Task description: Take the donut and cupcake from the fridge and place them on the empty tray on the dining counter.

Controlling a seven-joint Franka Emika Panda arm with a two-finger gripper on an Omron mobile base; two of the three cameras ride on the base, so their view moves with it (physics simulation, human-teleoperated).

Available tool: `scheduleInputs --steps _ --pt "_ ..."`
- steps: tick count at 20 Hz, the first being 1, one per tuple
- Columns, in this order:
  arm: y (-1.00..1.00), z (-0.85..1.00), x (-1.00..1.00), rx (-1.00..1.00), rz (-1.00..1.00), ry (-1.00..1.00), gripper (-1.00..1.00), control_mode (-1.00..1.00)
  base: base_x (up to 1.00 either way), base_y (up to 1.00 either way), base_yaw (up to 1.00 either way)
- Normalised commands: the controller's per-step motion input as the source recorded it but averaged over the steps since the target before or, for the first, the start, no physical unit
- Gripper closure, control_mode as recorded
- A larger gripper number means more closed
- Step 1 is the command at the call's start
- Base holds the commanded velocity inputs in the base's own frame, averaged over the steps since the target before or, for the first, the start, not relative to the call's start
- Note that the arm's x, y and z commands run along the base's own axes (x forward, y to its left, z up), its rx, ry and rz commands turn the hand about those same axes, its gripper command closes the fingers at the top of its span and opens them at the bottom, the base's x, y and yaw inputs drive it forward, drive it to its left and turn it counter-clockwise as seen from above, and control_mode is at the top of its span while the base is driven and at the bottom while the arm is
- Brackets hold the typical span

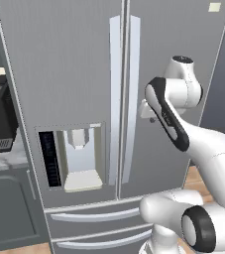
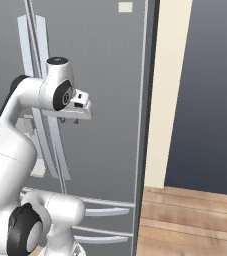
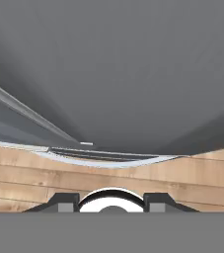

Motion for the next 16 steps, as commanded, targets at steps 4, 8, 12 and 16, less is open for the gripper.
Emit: scheduleInputs --steps 4,8,12,16 --pt "0.0 0.0 -0.77 0.0 -0.02 -0.14 -1.0 -1.0 0.0 0.0 0.0" --pt "0.0 -0.02 -1.0 0.0 -0.05 -0.37 -1.0 -1.0 0.0 0.0 0.0" --pt "0.0 -0.15 -0.96 -0.02 -0.06 -0.4 -1.0 -1.0 0.0 0.0 0.0" --pt "0.0 -0.24 -0.69 -0.02 -0.06 -0.47 -1.0 -1.0 0.0 0.0 0.0"
